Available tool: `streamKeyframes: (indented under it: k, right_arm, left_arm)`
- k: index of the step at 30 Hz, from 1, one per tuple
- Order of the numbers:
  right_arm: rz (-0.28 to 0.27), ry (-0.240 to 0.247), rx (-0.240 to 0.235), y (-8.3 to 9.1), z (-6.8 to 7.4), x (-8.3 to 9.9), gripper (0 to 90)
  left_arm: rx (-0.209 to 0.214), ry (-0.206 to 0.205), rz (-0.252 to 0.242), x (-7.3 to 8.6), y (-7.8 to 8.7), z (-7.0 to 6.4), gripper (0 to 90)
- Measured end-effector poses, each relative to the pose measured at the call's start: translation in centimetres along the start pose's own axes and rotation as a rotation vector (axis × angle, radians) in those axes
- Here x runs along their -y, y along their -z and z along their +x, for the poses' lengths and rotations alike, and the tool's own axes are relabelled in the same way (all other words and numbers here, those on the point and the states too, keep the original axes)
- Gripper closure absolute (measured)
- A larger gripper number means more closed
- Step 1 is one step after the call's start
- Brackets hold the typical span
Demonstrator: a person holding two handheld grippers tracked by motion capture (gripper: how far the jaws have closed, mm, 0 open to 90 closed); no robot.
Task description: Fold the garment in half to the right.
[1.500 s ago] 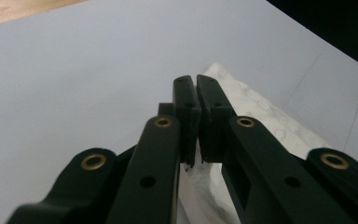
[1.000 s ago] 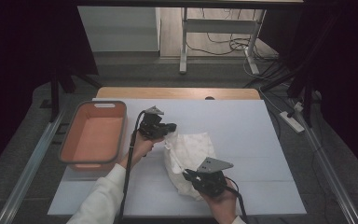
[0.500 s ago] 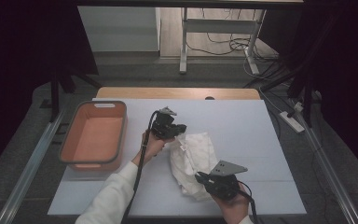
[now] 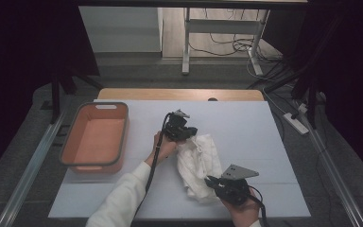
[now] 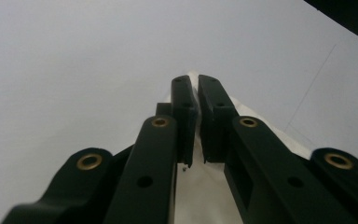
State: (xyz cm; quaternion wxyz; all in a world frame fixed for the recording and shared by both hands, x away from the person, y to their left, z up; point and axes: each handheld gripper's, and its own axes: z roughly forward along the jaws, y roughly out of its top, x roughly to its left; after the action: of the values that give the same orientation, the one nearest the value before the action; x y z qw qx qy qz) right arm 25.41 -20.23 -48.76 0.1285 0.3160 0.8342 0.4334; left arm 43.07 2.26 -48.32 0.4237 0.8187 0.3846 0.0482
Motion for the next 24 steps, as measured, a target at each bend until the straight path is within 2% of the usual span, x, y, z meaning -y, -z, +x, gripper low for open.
streamKeyframes:
  k: [12, 24]
  right_arm:
    - [0.019, -0.014, 0.008, 0.3, -0.6, 0.5, 82.0]
    - [0.032, -0.02, 0.025, 0.6, -1.0, 1.1, 81.4]
  left_arm:
    - [-0.002, -0.01, 0.023, -0.7, -1.7, -0.9, 82.5]
    - [0.005, -0.027, 0.023, -1.1, -2.1, -1.6, 81.5]
